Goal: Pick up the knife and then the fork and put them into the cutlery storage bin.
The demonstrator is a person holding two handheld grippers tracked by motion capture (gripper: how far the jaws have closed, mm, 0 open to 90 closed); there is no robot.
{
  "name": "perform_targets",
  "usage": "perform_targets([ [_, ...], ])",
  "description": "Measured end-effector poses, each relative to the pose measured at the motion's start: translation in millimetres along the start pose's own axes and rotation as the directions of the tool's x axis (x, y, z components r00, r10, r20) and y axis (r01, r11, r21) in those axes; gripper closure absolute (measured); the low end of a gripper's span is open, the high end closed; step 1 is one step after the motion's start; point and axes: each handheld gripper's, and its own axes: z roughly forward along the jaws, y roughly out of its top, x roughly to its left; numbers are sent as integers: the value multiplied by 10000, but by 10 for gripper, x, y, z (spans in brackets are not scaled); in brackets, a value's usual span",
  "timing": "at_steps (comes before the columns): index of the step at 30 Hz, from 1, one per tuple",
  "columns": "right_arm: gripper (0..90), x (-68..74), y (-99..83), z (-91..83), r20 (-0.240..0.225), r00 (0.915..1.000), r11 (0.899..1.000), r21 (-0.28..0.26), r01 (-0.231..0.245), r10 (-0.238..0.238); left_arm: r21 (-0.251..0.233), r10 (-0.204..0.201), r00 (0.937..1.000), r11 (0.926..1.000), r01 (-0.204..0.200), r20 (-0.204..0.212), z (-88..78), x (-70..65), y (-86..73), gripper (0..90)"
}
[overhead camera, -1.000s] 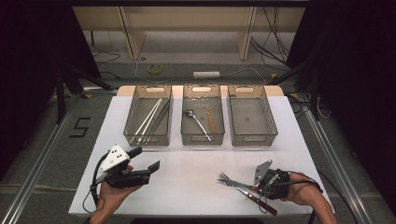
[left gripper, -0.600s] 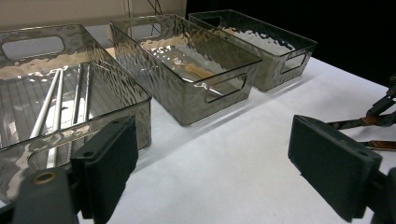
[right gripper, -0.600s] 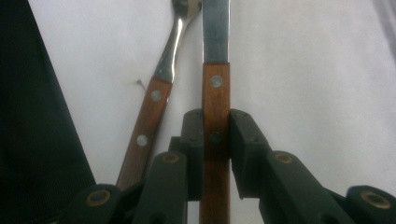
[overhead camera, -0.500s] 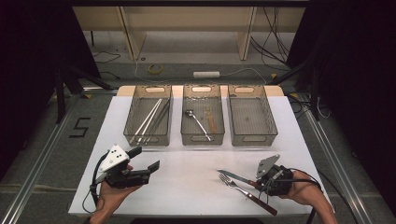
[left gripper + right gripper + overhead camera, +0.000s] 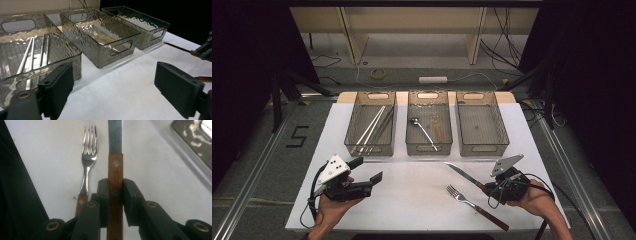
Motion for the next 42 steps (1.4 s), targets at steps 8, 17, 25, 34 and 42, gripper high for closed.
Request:
perform_targets([
  [8, 772, -120, 155, -72, 94, 9983, 9957, -735, -569, 577, -54, -57, 10000, 10000, 57, -39, -5, 5, -1, 155],
  [17, 772, -364, 375, -122, 374, 9875, 9789, -1426, -1465, 1533, -74, -58, 10000, 10000, 58, -42, -9, 9, -3, 155],
  [25, 772, -527, 553, -163, 514, 9724, 9569, -1970, -2133, 2274, -65, -37, 10000, 10000, 36, -43, -6, 6, -2, 155],
  [34, 772, -807, 806, -205, 884, 9336, 9141, -2541, -3159, 3473, -78, -48, 10000, 10000, 48, -45, -16, 15, -1, 155],
  [42, 771, -1003, 997, -173, 1049, 9054, 8864, -2776, -3705, 4113, -105, -42, 10000, 9999, 42, -38, -17, 13, -2, 155],
])
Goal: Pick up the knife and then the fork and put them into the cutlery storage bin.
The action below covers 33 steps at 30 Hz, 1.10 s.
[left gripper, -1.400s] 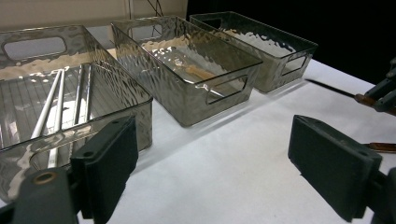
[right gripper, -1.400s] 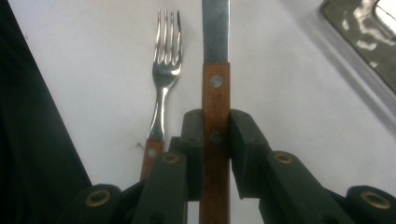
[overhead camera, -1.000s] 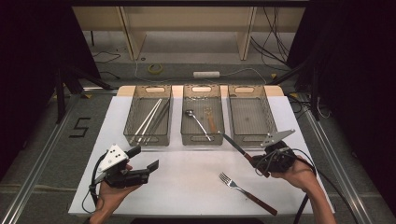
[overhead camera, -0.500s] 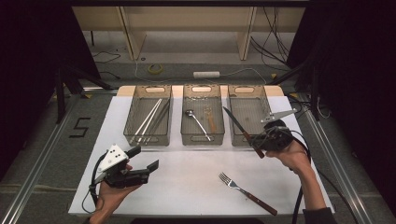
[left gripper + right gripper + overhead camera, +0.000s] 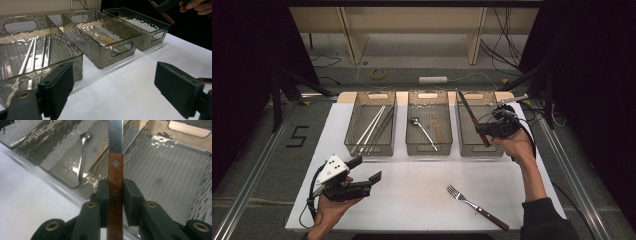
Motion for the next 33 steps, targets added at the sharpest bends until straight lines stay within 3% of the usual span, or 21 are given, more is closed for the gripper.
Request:
perform_targets([
  [11, 771, -105, 188, 204, 328, 9957, 9963, -27, -863, 863, -11, -3, 10000, 10000, 3, 4, -4, 2, 0, 155],
  [33, 771, -204, 147, 459, 1047, 9784, 9833, 176, -1810, 1782, -11, 15, 10000, 10000, -15, 9, -9, 4, 0, 155],
])
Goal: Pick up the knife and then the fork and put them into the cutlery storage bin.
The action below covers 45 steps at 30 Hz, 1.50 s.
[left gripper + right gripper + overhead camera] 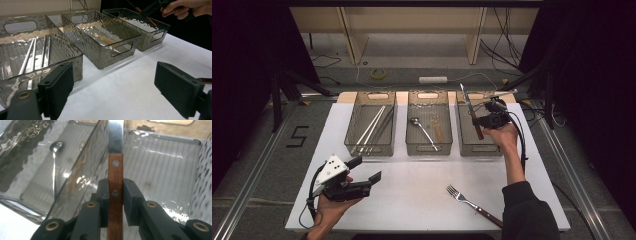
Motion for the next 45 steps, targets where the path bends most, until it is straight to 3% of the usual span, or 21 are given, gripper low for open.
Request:
perform_targets([
  [17, 770, -23, -89, 177, 470, 9977, 9980, 370, -506, 489, 0, -6, 10000, 10000, 6, 0, -1, 1, 0, 155],
  [40, 766, -35, -151, 281, 607, 9932, 9912, 821, -1041, 993, -4, 0, 10000, 10000, 0, -4, 5, -6, -1, 155],
  [43, 741, -39, -148, 288, 560, 9929, 9896, 929, -1096, 1047, 9, 33, 10000, 10000, -33, -1, 3, -4, -1, 155],
  [45, 676, -44, -143, 275, 411, 9934, 9902, 856, -1099, 1067, 13, 22, 10000, 10000, -22, 2, 2, -2, -1, 155],
])
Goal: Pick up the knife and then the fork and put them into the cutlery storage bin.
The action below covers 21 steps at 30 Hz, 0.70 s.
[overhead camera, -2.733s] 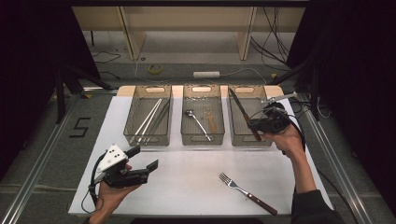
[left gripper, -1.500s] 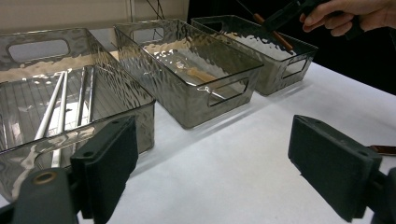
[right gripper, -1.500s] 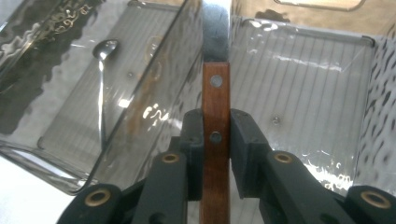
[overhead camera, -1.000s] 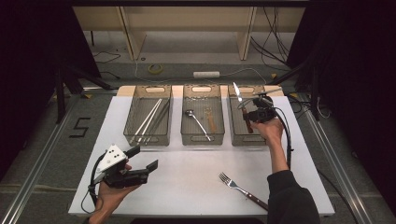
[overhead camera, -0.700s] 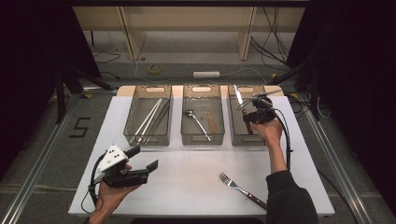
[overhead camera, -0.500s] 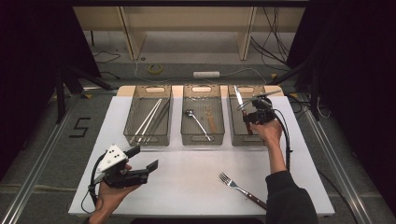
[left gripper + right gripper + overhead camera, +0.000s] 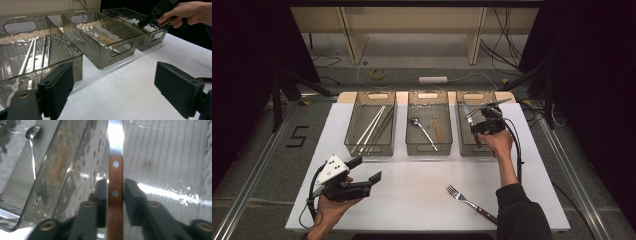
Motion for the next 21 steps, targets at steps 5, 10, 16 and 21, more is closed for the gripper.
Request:
perform_targets([
  [5, 643, -5, 12, -76, -337, 9993, 9997, -184, 146, -152, -14, -21, 10000, 10000, 21, -3, 4, -4, 0, 155],
  [10, 578, -5, -4, -151, -503, 9977, 9984, -351, 436, -453, -15, -39, 10000, 10000, 39, -6, 5, -3, -1, 155],
  [16, 488, 86, -67, -319, -936, 9866, 9906, -427, 1301, -1336, 2, -41, 10000, 10000, 41, -16, 3, 2, -1, 154],
  [21, 436, 218, -184, -509, -1377, 9656, 9749, -632, 2136, -2205, -3, -24, 10000, 10000, 24, -27, 4, -7, 0, 154],
])
